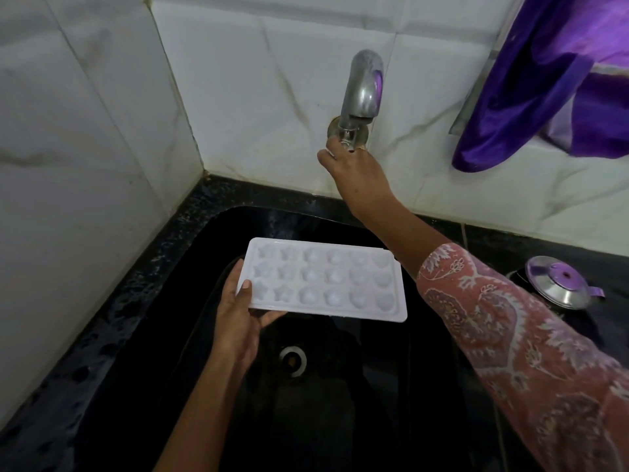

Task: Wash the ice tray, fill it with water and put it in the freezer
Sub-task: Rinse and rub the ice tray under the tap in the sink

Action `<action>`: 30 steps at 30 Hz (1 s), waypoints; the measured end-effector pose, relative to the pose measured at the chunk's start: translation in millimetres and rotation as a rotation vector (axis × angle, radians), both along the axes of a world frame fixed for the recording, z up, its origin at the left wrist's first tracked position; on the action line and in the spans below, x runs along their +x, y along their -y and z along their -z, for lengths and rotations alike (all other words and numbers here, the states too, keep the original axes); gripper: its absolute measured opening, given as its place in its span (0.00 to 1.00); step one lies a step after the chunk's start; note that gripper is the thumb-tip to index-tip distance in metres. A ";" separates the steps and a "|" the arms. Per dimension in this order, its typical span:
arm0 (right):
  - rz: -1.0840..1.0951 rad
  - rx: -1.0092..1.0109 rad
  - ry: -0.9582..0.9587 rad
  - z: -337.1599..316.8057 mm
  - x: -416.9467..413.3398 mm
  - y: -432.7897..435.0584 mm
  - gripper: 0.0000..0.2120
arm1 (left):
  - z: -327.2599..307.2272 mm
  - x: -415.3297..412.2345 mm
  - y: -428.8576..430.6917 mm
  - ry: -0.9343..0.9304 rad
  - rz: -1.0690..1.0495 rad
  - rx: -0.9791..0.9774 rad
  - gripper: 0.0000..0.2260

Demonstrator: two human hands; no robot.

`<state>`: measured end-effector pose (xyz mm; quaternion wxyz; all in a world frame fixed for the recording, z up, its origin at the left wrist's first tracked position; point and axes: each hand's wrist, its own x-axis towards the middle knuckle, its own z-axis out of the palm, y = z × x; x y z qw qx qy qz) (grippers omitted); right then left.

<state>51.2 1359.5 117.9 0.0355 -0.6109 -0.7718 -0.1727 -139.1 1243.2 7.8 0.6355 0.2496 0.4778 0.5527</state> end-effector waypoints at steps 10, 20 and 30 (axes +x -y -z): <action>-0.013 -0.005 -0.063 3.1 6.2 -1.3 0.28 | -1.5 -8.5 -0.8 0.036 -0.053 -0.011 0.18; 0.011 -0.032 -0.102 0.2 2.7 1.9 0.28 | -1.0 -14.6 -2.6 0.059 -0.087 0.006 0.17; 0.022 -0.066 -0.083 -3.3 1.2 -0.7 0.26 | 0.9 -19.4 -3.8 0.097 -0.122 0.008 0.18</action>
